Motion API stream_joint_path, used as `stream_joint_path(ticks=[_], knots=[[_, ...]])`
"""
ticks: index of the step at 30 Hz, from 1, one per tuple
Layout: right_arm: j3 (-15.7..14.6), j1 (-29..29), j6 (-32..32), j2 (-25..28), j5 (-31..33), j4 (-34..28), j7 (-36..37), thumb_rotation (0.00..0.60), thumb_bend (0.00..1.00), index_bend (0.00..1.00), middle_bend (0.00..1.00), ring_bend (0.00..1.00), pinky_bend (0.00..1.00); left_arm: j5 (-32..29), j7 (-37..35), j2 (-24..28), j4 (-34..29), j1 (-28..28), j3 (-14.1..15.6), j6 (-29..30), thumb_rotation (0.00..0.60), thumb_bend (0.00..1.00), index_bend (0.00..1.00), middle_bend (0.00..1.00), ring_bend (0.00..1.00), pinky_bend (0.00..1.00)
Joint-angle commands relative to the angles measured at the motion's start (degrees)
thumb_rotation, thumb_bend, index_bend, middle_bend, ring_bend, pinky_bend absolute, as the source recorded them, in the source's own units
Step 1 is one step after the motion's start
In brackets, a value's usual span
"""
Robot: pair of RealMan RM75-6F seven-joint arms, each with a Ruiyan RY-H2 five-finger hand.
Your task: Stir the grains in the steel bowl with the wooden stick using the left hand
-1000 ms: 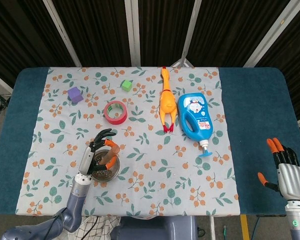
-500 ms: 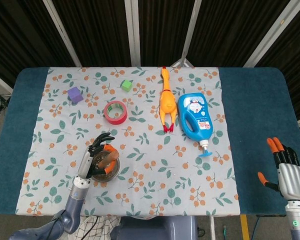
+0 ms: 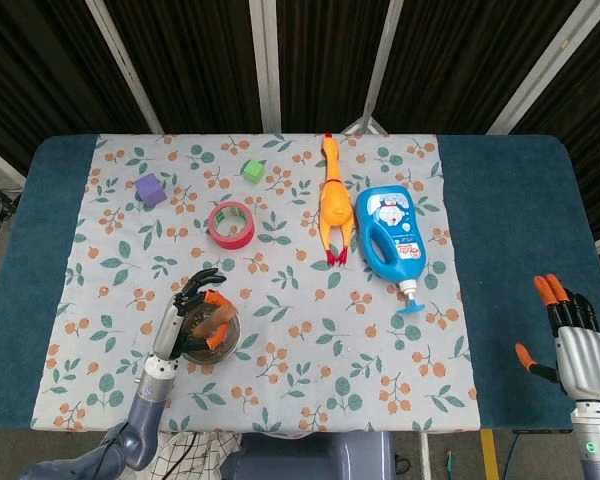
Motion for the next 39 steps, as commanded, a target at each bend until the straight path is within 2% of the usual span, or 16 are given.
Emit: stream_joint_path(ticks=[1,14,24,34,39], knots=[[0.01,0.01,0.03,0.00,-0.03,-0.02,0.02,0.600,0.32,0.00,0.00,0.00,0.00,-0.15,-0.11,-0.08,0.24,0.10,0.06,-0.08,0.600,0.91,0.61,0.72,0.25,0.17],[0.05,-0.02,0.13,-0.05,-0.09,-0.04,0.03,0.600,0.32,0.00,0.00,0.00,0.00,-0.66,-0.54,-0.32,1.25,0.07,0.17,-0.38,0.600,0.91,0.61,0.72,0.25,0.17],[0.11,-0.03,0.31,-0.05,-0.25,0.10,0.29,0.600,0.32,0.00,0.00,0.00,0.00,-0.35,1.31,1.32,-3.14,-2.22,-1.69,1.91,0.600,0.90,0.61,0.72,0.25,0.17],[0.08,-0.07,0.66,-0.02,-0.78,0.30,0.89,0.600,0.32,0.00,0.00,0.00,0.00,0.53,7.24,7.13,-11.07,-4.81,-3.60,2.21,0.600,0.90,0.61,0.71,0.25,0.17],[0.13,-0.09,0.81,0.02,-0.92,0.46,1.30,0.600,0.32,0.00,0.00,0.00,0.00,1.93,14.34,13.58,-17.86,-6.64,-4.13,0.66,0.600,0.90,0.61,0.71,0.25,0.17]])
